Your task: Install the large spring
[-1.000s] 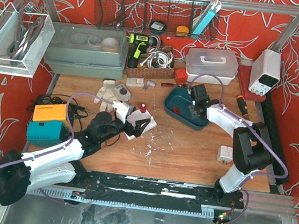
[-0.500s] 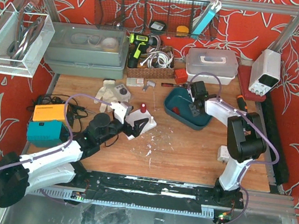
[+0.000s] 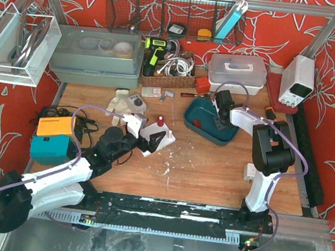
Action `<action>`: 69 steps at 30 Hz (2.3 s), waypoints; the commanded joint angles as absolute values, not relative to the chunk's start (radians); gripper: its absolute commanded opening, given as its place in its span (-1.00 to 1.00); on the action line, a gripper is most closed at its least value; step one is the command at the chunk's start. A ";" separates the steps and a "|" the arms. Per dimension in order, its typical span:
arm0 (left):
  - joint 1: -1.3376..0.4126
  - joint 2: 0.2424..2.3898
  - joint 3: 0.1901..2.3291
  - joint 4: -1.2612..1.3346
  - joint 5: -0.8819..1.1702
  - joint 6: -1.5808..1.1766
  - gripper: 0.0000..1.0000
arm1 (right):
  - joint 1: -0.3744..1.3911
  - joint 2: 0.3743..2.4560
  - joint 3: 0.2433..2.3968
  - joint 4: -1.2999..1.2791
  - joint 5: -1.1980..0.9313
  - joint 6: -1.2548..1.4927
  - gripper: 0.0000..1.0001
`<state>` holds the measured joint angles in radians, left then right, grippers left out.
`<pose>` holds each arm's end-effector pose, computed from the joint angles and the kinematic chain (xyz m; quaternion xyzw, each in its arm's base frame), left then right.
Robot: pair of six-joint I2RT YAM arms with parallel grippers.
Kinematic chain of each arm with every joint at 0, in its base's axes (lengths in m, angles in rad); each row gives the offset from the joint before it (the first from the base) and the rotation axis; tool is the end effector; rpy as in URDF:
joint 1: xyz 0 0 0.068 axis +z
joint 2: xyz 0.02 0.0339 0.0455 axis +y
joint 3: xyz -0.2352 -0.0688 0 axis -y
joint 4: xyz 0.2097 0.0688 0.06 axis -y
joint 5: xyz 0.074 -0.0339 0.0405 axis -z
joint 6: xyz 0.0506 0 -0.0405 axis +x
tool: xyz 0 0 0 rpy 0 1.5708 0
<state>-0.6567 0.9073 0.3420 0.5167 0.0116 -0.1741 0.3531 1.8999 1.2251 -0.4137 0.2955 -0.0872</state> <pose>0.1650 -0.1279 0.2311 0.1769 0.7021 -0.2822 0.6294 0.3373 0.1086 0.1435 -0.1754 0.9450 -0.1104 0.2531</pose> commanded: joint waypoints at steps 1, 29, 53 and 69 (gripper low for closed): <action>-0.663 0.884 0.335 0.542 -0.011 -0.156 1.00 | 0.345 1.953 1.249 -0.480 0.234 -0.065 -0.04; -0.663 0.883 0.337 0.533 -0.026 -0.152 1.00 | 0.318 1.996 1.269 -0.608 0.196 -0.040 -0.01; -0.663 0.870 0.336 0.526 -0.039 -0.156 1.00 | 0.373 1.809 1.203 -0.485 0.122 -0.110 -0.71; -0.663 0.888 0.350 0.509 -0.069 -0.180 1.00 | 0.568 1.390 0.962 -0.233 0.085 -0.084 -0.81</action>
